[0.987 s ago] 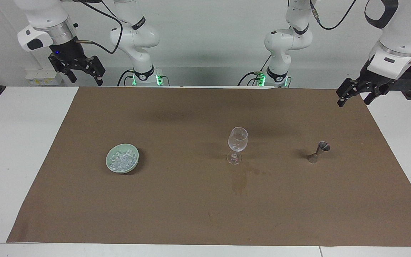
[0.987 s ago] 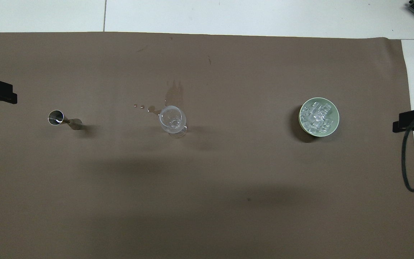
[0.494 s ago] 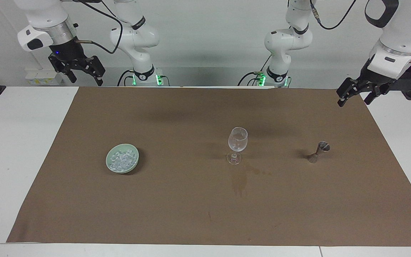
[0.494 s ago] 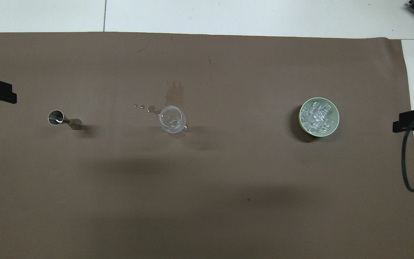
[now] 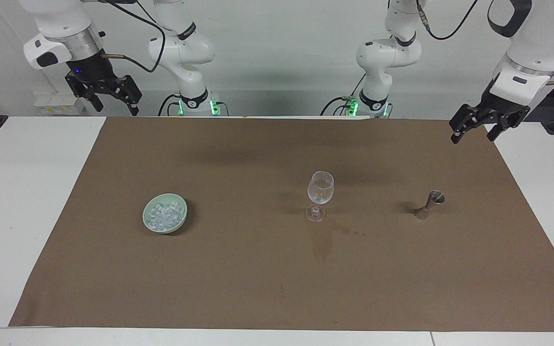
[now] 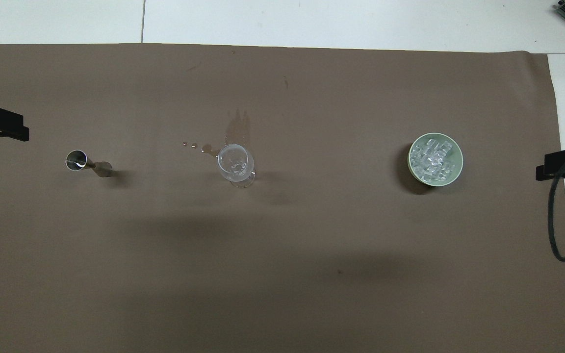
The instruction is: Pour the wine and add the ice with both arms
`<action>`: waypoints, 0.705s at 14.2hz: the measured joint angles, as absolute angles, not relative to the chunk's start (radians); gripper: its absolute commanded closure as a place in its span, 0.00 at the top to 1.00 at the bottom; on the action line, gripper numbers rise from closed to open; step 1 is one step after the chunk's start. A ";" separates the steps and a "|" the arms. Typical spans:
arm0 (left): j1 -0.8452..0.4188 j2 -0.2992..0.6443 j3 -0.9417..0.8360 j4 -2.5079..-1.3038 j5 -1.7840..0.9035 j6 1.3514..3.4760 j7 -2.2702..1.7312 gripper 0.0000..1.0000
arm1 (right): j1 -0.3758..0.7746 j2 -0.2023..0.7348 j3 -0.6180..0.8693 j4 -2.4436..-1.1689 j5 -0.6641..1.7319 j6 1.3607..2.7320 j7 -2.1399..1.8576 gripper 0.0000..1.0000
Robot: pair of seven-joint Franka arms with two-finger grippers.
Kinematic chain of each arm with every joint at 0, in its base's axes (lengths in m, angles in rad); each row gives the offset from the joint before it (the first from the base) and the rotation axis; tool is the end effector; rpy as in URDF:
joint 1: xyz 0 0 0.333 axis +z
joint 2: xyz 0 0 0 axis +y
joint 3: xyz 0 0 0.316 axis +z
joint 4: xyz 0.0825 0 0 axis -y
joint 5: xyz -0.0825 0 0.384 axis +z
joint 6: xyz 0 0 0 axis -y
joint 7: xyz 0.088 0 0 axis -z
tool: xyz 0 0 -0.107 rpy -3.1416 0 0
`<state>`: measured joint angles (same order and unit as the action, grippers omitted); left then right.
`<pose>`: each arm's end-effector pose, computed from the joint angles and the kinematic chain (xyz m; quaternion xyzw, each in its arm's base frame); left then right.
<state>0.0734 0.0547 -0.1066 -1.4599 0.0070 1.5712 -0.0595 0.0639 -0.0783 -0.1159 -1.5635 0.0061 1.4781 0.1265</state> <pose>0.5720 -0.0163 0.6463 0.9995 0.0134 0.0284 0.0007 0.5197 -0.0291 0.6616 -0.9960 0.0887 0.0041 0.0074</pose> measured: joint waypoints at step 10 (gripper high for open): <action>0.073 0.055 -0.100 -1.460 0.007 1.567 -0.058 1.00 | 0.064 -0.078 -0.116 -1.564 0.006 1.478 0.127 1.00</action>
